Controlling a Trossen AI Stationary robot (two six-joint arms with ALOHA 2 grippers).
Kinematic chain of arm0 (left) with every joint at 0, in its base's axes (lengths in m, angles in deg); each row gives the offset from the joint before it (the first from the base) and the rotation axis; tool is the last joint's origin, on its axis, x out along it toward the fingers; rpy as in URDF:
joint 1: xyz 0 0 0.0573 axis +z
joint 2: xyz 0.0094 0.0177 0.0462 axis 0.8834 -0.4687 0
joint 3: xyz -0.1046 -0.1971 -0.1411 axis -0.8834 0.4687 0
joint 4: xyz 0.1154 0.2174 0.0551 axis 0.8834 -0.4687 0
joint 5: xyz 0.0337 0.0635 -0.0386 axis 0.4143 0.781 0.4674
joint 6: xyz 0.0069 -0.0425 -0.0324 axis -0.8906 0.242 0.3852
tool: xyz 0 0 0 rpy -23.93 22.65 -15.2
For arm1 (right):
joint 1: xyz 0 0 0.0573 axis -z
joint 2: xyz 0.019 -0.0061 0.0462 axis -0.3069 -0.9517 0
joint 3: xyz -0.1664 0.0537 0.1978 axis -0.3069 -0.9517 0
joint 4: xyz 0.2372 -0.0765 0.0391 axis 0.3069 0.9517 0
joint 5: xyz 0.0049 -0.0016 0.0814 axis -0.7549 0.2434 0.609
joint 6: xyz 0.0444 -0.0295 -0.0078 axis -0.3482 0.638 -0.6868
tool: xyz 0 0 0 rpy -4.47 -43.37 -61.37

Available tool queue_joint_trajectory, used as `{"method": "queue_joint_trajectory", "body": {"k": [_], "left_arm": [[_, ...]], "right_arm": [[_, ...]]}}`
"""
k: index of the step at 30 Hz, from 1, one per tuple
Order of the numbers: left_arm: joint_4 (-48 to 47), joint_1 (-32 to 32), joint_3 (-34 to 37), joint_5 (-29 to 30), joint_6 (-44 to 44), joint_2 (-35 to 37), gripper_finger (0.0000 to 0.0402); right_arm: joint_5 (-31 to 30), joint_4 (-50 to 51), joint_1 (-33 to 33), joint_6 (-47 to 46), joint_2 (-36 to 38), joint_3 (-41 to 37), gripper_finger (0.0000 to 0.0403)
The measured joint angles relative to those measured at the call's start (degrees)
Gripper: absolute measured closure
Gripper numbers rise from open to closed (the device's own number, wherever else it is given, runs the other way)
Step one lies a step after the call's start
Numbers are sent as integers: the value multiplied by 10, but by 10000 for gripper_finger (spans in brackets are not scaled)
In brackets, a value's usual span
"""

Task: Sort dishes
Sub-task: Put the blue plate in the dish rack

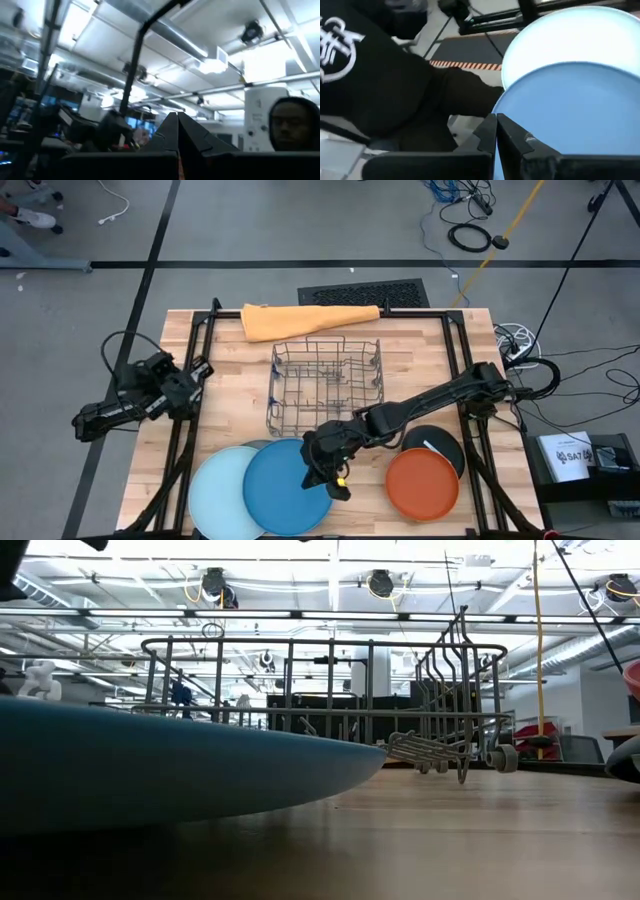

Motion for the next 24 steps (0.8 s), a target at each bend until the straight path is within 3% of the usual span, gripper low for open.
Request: {"method": "queue_joint_trajectory", "body": {"k": [5,16,24], "left_arm": [[-9,0,0,16,-27,0,401],[-104,0,0,34,-88,0,401],[-106,0,0,29,-114,0,401]], "right_arm": [[-76,-2,-17,-57,0,0,353],[-198,107,-80,-249,0,0,187],[-276,165,-120,-433,-33,0,178]]}}
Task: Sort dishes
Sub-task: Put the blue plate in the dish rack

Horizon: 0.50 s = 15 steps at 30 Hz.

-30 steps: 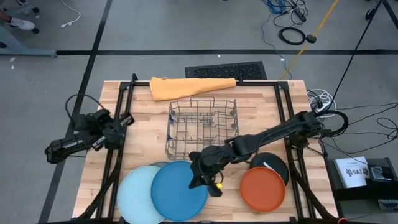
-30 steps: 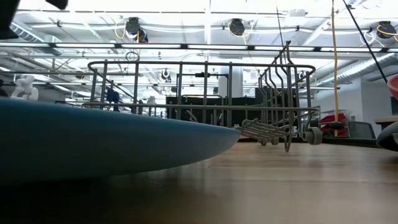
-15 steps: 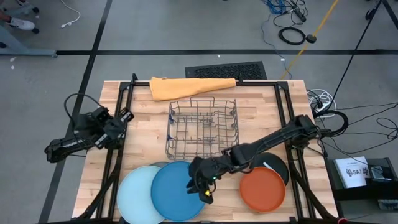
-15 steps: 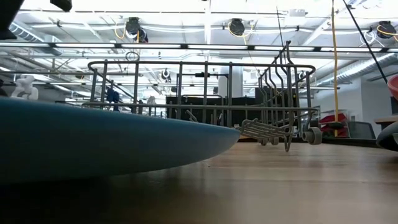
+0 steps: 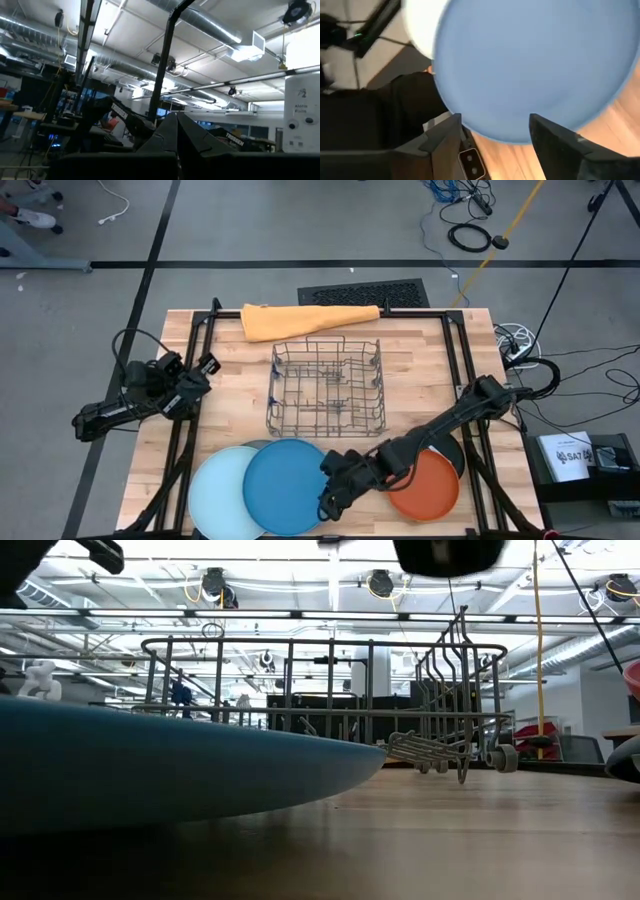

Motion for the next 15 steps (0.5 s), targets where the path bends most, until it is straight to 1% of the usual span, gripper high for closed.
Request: {"method": "queue_joint_trajectory", "body": {"k": [6,9,15], "left_arm": [[-7,0,0,-1,-6,0,401],[-14,0,0,-13,-32,0,401],[-30,0,0,-14,-64,0,401]], "right_arm": [[-13,2,-17,-97,-46,0,182],[-34,7,-24,-149,-62,0,183],[-67,12,-35,-233,-85,0,183]]}}
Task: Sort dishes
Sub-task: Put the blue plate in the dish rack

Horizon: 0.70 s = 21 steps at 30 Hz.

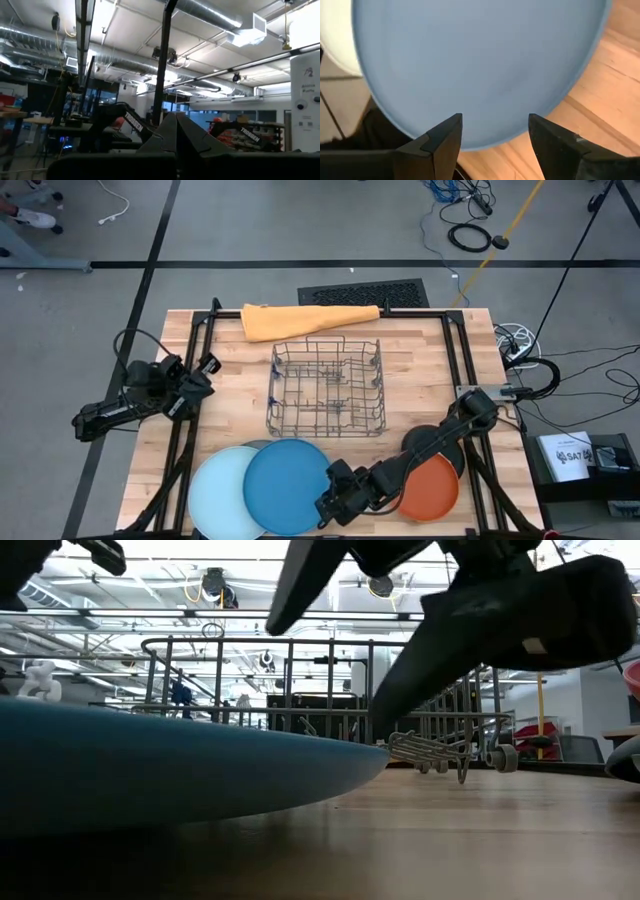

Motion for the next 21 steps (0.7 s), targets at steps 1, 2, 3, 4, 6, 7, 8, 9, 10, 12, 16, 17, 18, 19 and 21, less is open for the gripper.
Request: {"method": "queue_joint_trajectory", "body": {"k": [1,2,3,4,6,7,8,9,10,12,16,17,18,19,21], "left_arm": [[-6,0,0,0,0,0,401],[-10,0,0,0,0,0,401],[-18,0,0,0,-1,0,401],[-25,0,0,0,0,0,401],[-36,0,0,0,-1,0,401],[-40,0,0,0,-1,0,401],[-44,0,0,0,-1,0,401],[-48,0,0,0,-1,0,401],[-48,0,0,0,-1,0,401],[-47,0,0,0,-1,0,401],[-47,0,0,0,-1,0,401],[-47,0,0,0,-1,0,401],[-47,0,0,0,-1,0,401],[-48,0,0,0,-1,0,401],[-49,0,0,0,-1,0,401]], "right_arm": [[-5,3,-2,-11,-1,0,183],[-8,9,-4,-24,-3,0,183],[-8,18,-4,-36,-4,0,183],[-8,26,-4,-45,-4,0,183],[-8,34,-5,-56,-4,0,183],[-8,35,-5,-57,-4,0,183],[-8,34,-4,-58,-4,0,183],[-8,35,-4,-59,-4,0,183],[-8,35,-4,-62,-4,0,183],[-15,41,-3,-70,-4,0,183],[-39,45,-3,-90,-4,0,183],[-41,46,-2,-95,-4,0,183],[-43,47,-2,-100,-4,0,183],[-45,47,-2,-102,-4,0,183],[-50,50,-2,-106,-6,0,183]]}}
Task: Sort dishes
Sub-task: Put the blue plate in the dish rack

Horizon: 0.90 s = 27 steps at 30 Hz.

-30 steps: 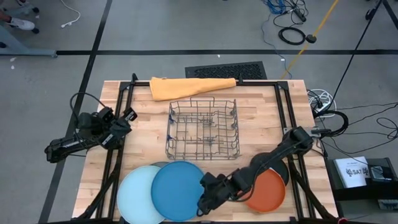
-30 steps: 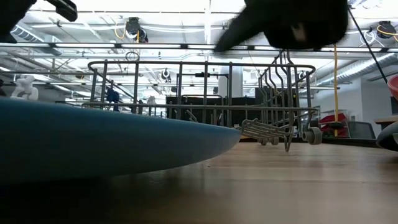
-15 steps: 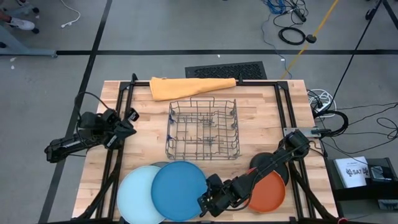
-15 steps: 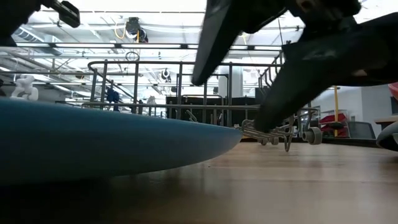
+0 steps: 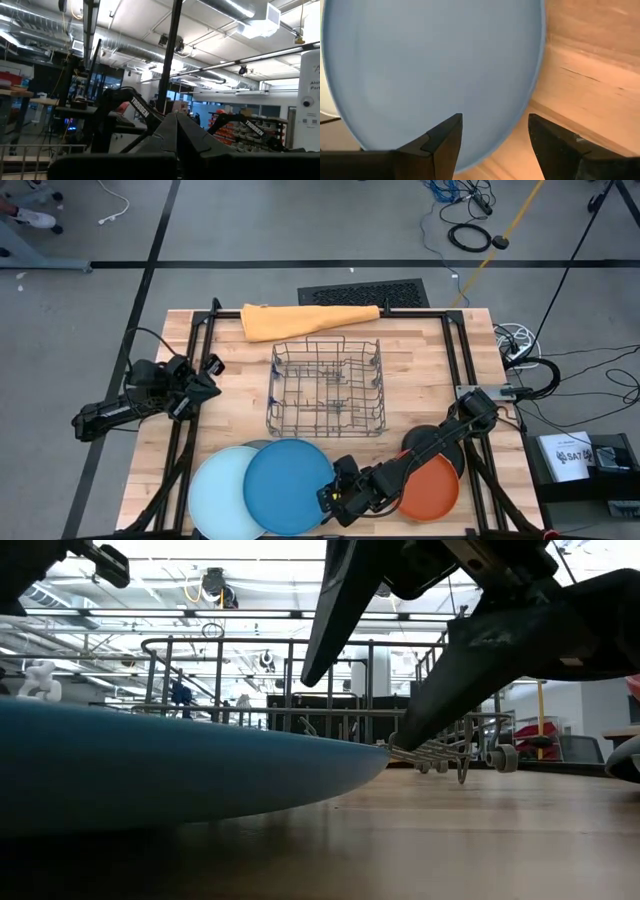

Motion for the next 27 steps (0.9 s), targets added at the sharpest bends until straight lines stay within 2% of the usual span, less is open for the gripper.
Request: {"method": "queue_joint_trajectory", "body": {"k": [9,16,23,27], "left_arm": [[-7,0,0,0,0,0,401],[-7,0,0,0,-14,0,401],[-9,0,0,0,-14,0,401],[-10,0,0,1,-14,0,401]], "right_arm": [[-12,37,2,-29,-1,0,183],[-15,-17,7,-36,-32,0,183],[-22,-23,8,-30,-46,0,184],[-30,-31,9,-25,-46,0,198]]}}
